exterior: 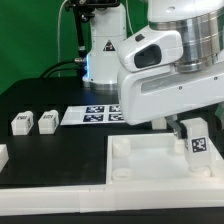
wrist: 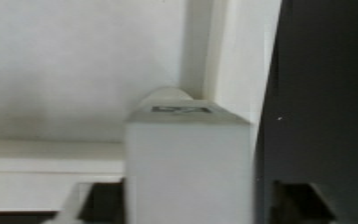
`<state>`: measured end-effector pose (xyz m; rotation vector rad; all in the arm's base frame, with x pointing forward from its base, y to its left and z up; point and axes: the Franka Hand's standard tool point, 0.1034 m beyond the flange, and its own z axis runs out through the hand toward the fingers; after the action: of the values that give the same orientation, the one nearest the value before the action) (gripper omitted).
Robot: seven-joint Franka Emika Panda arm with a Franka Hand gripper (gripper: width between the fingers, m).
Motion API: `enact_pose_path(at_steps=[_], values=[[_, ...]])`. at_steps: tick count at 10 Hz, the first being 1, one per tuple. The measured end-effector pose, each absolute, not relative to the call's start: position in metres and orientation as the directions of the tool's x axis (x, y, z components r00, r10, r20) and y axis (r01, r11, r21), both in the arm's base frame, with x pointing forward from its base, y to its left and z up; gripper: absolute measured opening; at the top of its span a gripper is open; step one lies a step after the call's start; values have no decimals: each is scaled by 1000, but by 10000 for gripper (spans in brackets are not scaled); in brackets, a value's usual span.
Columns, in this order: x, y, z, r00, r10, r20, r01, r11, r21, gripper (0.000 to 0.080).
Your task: Assemble one leg
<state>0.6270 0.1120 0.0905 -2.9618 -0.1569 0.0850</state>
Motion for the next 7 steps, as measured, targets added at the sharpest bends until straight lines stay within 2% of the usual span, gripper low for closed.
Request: enact_pose_path(at_steps=[1,4,5,6,7], values=[[627,110,91,993,107,-47,98,-980,-175,294],[633,110,90,999,12,-30,7,-985,-171,294],[634,110,90,996,-78,-40,-84,-982,-170,294],[636,107,90,962,-265,-62,-272,-949,-162,294],[637,104,89,912,-401,-85,-410,-896,-172,294]])
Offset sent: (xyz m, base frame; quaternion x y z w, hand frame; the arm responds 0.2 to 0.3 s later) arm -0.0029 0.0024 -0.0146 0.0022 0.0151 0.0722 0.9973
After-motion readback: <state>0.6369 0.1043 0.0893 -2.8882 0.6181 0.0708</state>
